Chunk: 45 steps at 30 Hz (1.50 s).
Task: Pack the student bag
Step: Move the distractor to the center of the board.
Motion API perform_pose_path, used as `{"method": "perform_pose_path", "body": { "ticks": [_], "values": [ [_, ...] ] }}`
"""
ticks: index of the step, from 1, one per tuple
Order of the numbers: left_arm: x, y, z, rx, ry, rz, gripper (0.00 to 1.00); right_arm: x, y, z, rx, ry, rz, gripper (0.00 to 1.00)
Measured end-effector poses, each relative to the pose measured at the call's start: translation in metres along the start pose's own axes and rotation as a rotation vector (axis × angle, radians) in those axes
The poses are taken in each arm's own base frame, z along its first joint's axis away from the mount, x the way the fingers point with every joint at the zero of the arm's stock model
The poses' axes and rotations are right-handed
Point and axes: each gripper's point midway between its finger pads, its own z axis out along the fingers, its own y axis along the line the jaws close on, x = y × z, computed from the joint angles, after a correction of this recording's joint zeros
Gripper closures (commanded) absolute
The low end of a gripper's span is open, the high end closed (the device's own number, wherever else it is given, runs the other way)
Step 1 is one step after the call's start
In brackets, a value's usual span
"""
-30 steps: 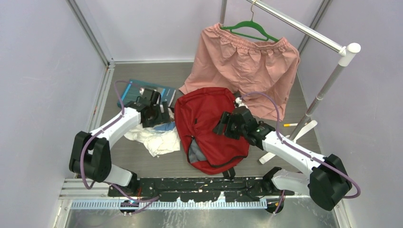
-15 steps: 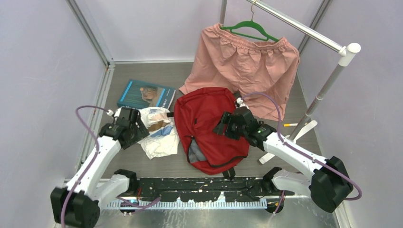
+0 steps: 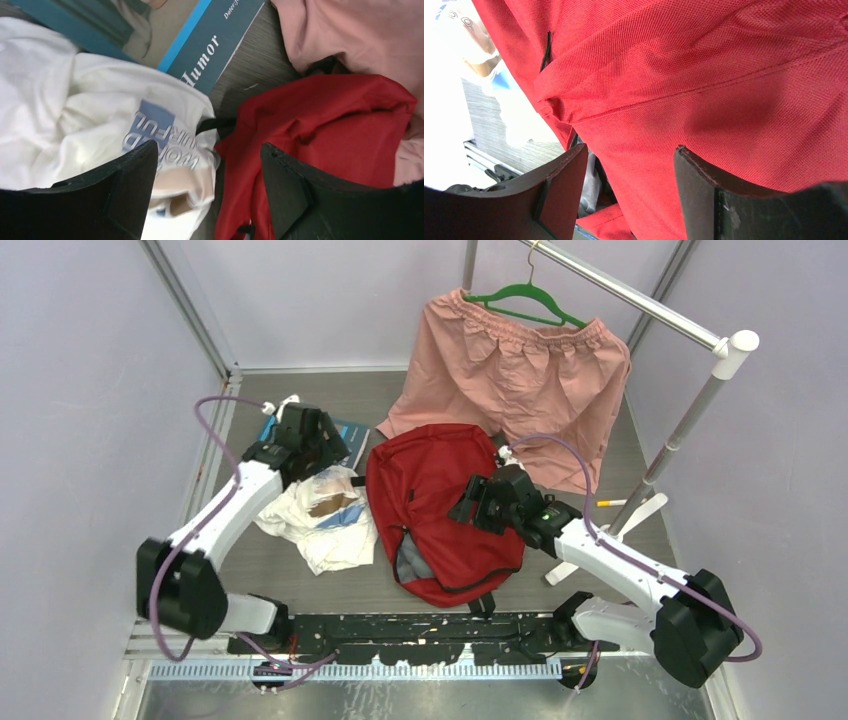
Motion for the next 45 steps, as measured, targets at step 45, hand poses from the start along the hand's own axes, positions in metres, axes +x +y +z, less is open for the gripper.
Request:
{"method": "perform_pose_path", "body": {
  "ticks": [45],
  "values": [
    [0.088,0.023,0.056,-0.111,0.115,0.075,0.28,-0.009,0.009,-0.020,-0.043,-0.051,0.011,0.30]
  ]
}}
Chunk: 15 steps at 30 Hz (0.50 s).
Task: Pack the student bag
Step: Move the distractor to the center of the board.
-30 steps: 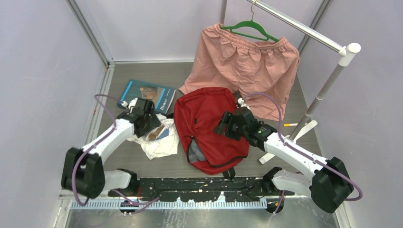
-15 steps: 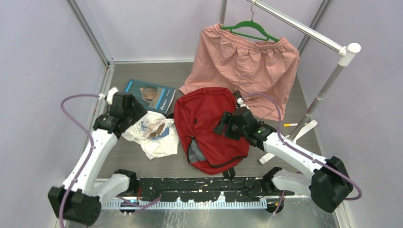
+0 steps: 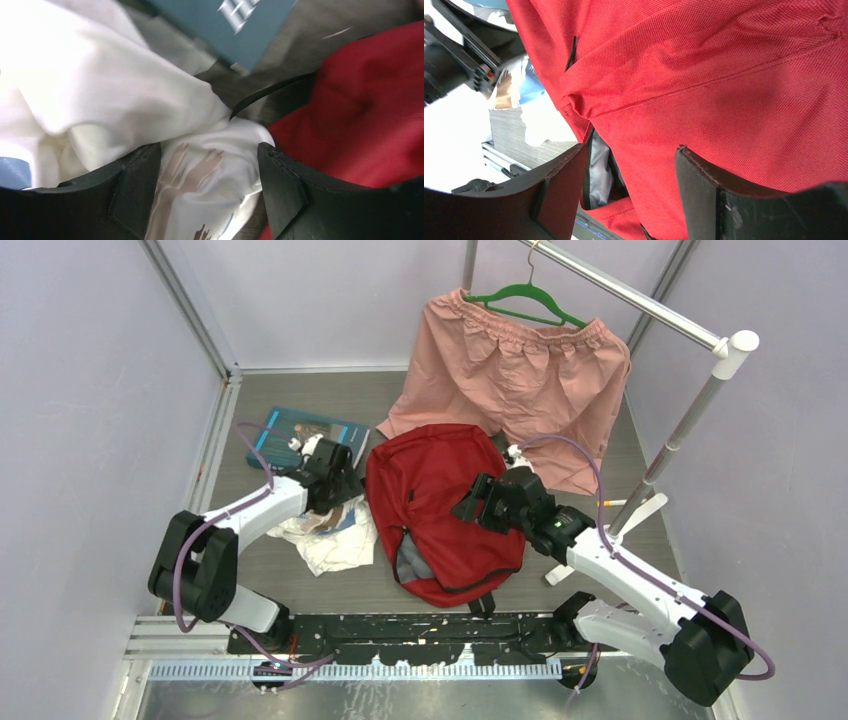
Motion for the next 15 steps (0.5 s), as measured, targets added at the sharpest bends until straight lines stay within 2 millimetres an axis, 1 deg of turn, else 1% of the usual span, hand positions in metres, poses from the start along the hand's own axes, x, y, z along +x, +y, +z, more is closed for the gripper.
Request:
{"method": "perform_pose_path", "body": {
  "ticks": [3,5,6,8,10,13,15],
  "values": [
    [0.024,0.021,0.006,-0.048,0.047,-0.023,0.28,0.000,-0.001,-0.001,0.002,-0.003,0.000,0.30],
    [0.038,0.036,0.004,-0.084,0.066,-0.043,0.27,0.002,-0.003,0.001,0.009,0.003,0.002,0.30],
    [0.041,0.042,0.001,-0.095,0.069,-0.050,0.27,0.003,-0.005,0.002,0.014,0.007,0.003,0.30],
    [0.044,0.054,-0.007,-0.119,0.065,-0.083,0.27,0.006,-0.008,0.004,0.024,0.017,0.004,0.30],
    [0.047,0.076,-0.018,-0.161,0.066,-0.138,0.27,0.008,-0.010,0.006,0.033,0.025,0.004,0.30],
    [0.044,0.110,-0.035,-0.236,0.051,-0.228,0.27,0.009,-0.011,0.008,0.038,0.030,0.004,0.30],
    [0.037,0.128,-0.049,-0.271,0.019,-0.284,0.27,0.009,-0.011,0.008,0.038,0.029,0.004,0.30]
  ]
}}
